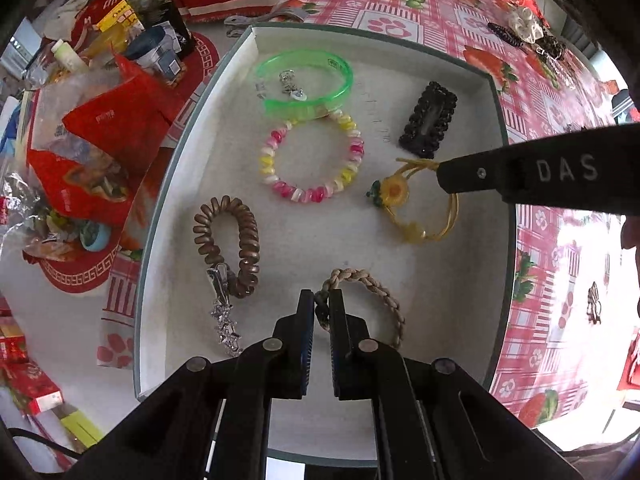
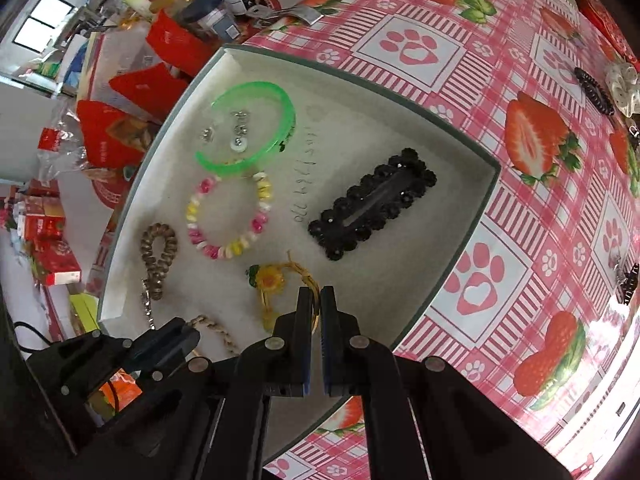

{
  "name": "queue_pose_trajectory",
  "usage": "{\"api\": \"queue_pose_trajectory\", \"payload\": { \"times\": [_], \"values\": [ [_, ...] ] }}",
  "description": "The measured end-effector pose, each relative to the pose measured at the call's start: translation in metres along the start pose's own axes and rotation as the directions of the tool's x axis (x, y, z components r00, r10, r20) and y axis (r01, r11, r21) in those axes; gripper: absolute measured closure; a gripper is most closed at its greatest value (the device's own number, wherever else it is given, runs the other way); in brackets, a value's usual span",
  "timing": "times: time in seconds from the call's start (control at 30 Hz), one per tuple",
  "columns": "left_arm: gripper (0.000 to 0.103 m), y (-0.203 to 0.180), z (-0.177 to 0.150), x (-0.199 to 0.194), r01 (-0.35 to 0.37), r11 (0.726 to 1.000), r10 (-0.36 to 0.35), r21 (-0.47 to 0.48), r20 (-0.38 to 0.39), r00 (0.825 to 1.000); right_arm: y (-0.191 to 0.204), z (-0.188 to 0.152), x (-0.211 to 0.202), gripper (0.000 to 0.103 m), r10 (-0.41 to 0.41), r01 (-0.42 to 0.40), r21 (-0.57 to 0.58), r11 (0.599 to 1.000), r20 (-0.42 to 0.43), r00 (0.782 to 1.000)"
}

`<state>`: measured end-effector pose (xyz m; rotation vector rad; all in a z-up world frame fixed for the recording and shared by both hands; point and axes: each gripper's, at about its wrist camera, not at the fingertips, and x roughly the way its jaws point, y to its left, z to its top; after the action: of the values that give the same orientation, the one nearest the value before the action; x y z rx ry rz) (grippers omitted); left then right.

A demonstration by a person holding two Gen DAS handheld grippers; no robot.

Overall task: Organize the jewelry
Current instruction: 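Carry both bracelets into the white tray while both tools open to release them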

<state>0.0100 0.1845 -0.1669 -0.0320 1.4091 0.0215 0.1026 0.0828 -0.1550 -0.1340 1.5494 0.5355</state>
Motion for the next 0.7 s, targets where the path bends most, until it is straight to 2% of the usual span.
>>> {"api": "queue_pose_trajectory", "payload": {
  "times": [0.33,0.47,0.57,0.7],
  "values": [
    [0.09,-0.004,0.002,0.003,-0.044,0.999,0.044,0.026,-0.005,0.999,0.0,0.008,0.016,0.097,-0.012,0.012,-0.004,1.0,-0.03,0.999],
    [0.09,-0.006,0.0,0.002,-0.053,0.998,0.053,0.033,-0.005,0.999,0.0,0.011,0.023,0.076,0.001,-0.001,0.002,1.0,-0.041,0.999],
    [0.09,-0.007,0.0,0.0,-0.055,0.998,0.055,0.033,-0.01,0.998,0.006,0.014,0.023,0.053,-0.012,0.012,-0.006,1.0,-0.04,0.999],
    [0.09,-0.006,0.001,-0.001,-0.056,0.998,0.057,0.037,-0.009,0.998,0.008,0.02,0.015,0.053,0.009,-0.009,0.014,1.0,-0.016,1.0]
  ]
}}
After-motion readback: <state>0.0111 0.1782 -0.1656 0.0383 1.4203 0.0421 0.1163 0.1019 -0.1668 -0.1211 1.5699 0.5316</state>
